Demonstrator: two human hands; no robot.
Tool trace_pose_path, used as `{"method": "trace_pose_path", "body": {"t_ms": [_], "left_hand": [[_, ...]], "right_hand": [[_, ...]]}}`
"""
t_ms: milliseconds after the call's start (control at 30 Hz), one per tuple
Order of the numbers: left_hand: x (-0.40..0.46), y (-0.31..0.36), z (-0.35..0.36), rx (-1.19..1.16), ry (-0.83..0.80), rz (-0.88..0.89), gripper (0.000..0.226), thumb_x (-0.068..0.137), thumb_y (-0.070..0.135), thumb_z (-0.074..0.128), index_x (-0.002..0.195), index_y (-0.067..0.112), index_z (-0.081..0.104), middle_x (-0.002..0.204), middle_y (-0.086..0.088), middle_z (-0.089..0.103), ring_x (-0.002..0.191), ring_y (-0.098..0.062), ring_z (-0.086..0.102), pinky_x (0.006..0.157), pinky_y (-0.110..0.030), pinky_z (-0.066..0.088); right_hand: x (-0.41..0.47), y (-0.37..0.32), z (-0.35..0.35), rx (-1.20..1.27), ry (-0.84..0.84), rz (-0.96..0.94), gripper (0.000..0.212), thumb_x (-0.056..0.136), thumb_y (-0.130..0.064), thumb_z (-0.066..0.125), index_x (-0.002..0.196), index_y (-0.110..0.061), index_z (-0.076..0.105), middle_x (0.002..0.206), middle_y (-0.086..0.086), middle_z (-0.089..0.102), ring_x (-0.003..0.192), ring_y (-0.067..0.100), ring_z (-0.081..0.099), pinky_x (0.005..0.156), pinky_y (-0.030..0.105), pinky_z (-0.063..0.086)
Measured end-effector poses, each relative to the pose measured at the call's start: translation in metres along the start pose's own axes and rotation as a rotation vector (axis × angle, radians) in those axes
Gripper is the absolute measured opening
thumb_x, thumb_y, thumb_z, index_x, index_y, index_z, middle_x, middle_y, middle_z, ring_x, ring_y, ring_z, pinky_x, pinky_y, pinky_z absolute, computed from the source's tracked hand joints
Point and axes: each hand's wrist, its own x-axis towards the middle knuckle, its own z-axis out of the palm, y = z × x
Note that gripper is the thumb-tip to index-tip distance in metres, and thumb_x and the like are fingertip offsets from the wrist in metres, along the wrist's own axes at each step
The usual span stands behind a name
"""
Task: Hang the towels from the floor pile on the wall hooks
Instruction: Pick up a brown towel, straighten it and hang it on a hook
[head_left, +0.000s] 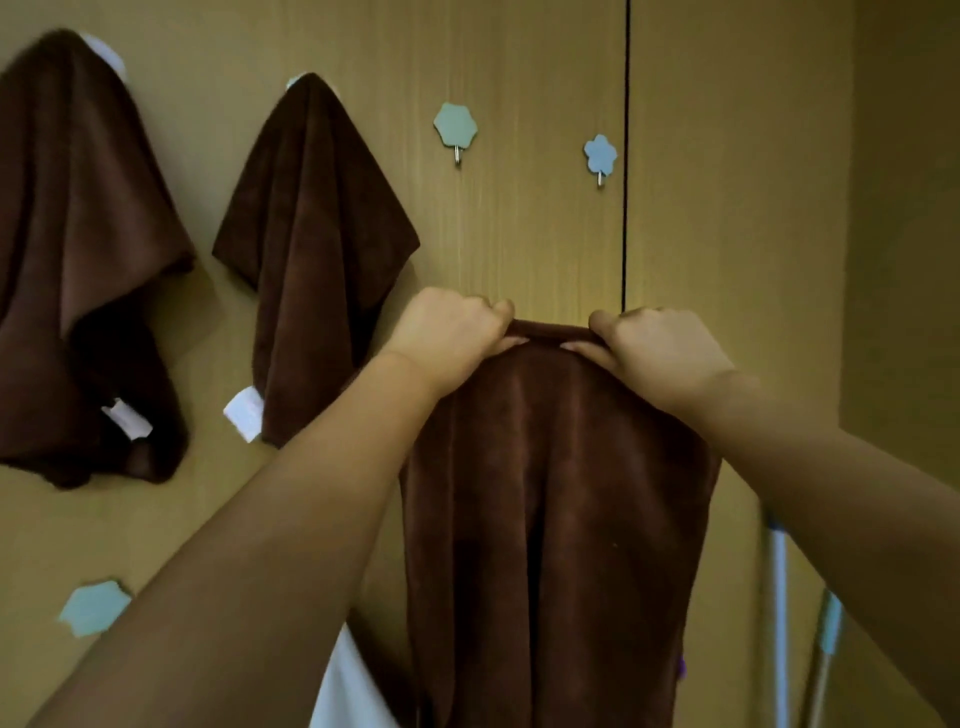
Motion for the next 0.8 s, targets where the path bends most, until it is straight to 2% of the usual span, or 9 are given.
{"method": "trace_pose_path", "body": {"t_ms": [67,133,233,333,400,500,567,667,800], "left_hand": [[0.020,-0.004,0.000,0.012,0.019,-0.071,0.049,0.098,0.051,0.022,0.112,0.011,0.048,0.106,-0.007,0.062,0.092,-0.029,0.062,0.062,-0.033,0.034],[0.035,-0.008,0.001,0.007,0.047,-0.148,0.049,0.097,0.052,0.024,0.109,0.011,0.048,0.104,-0.008,0.063,0.092,-0.031,0.062,0.063,-0.032,0.034],[0.049,-0.016,0.004,-0.034,0.080,-0.242,0.047,0.096,0.052,0.027,0.105,0.012,0.048,0.101,-0.010,0.063,0.091,-0.032,0.061,0.062,-0.031,0.033],[0.058,-0.026,0.007,-0.050,0.084,-0.306,0.044,0.095,0.053,0.029,0.096,0.013,0.046,0.095,-0.010,0.062,0.086,-0.032,0.060,0.061,-0.032,0.034],[0.066,-0.031,0.010,0.011,0.067,-0.317,0.045,0.095,0.054,0.028,0.095,0.013,0.046,0.093,-0.009,0.061,0.083,-0.030,0.059,0.060,-0.032,0.034],[0.078,-0.038,0.015,0.102,0.046,-0.303,0.040,0.095,0.055,0.027,0.087,0.016,0.035,0.093,-0.007,0.060,0.083,-0.029,0.059,0.058,-0.031,0.029],[0.085,-0.044,0.018,0.118,0.051,-0.310,0.041,0.095,0.055,0.028,0.085,0.016,0.032,0.085,-0.006,0.053,0.075,-0.027,0.053,0.058,-0.032,0.027],[0.095,-0.058,0.024,0.120,0.067,-0.331,0.043,0.094,0.056,0.030,0.083,0.015,0.033,0.075,-0.001,0.039,0.068,-0.021,0.039,0.058,-0.032,0.026],[0.107,-0.080,0.031,0.027,0.109,-0.393,0.046,0.091,0.057,0.036,0.079,0.013,0.036,0.063,0.001,0.029,0.069,-0.021,0.040,0.057,-0.032,0.026]], "right_hand": [[0.016,0.019,0.004,0.017,0.035,0.008,0.039,0.095,-0.054,0.023,0.088,-0.019,0.035,0.069,-0.001,0.043,0.076,0.028,0.060,0.056,0.029,0.030],[0.033,0.034,0.007,0.039,0.087,0.007,0.039,0.095,-0.055,0.025,0.088,-0.018,0.037,0.068,-0.002,0.041,0.076,0.028,0.060,0.056,0.029,0.029],[0.058,0.047,0.014,0.140,0.143,0.020,0.044,0.094,-0.055,0.030,0.092,-0.014,0.046,0.072,0.000,0.045,0.076,0.027,0.059,0.058,0.031,0.033],[0.078,0.050,0.024,0.237,0.191,0.030,0.043,0.094,-0.056,0.033,0.087,-0.015,0.045,0.071,0.002,0.048,0.075,0.028,0.059,0.060,0.032,0.039],[0.088,0.051,0.032,0.243,0.224,0.030,0.046,0.094,-0.056,0.034,0.089,-0.012,0.049,0.072,0.005,0.052,0.076,0.030,0.059,0.060,0.031,0.037],[0.101,0.054,0.045,0.240,0.267,0.046,0.050,0.093,-0.057,0.034,0.094,-0.011,0.053,0.083,0.011,0.062,0.080,0.032,0.060,0.059,0.030,0.031],[0.110,0.055,0.051,0.258,0.274,0.071,0.051,0.092,-0.058,0.034,0.094,-0.011,0.054,0.084,0.010,0.062,0.080,0.031,0.060,0.056,0.030,0.028],[0.130,0.054,0.058,0.362,0.290,0.113,0.048,0.091,-0.058,0.039,0.089,-0.012,0.053,0.074,0.008,0.053,0.073,0.030,0.056,0.051,0.030,0.030],[0.161,0.057,0.068,0.439,0.392,0.119,0.050,0.089,-0.058,0.043,0.086,-0.010,0.057,0.072,0.009,0.052,0.076,0.034,0.056,0.060,0.033,0.037]]}}
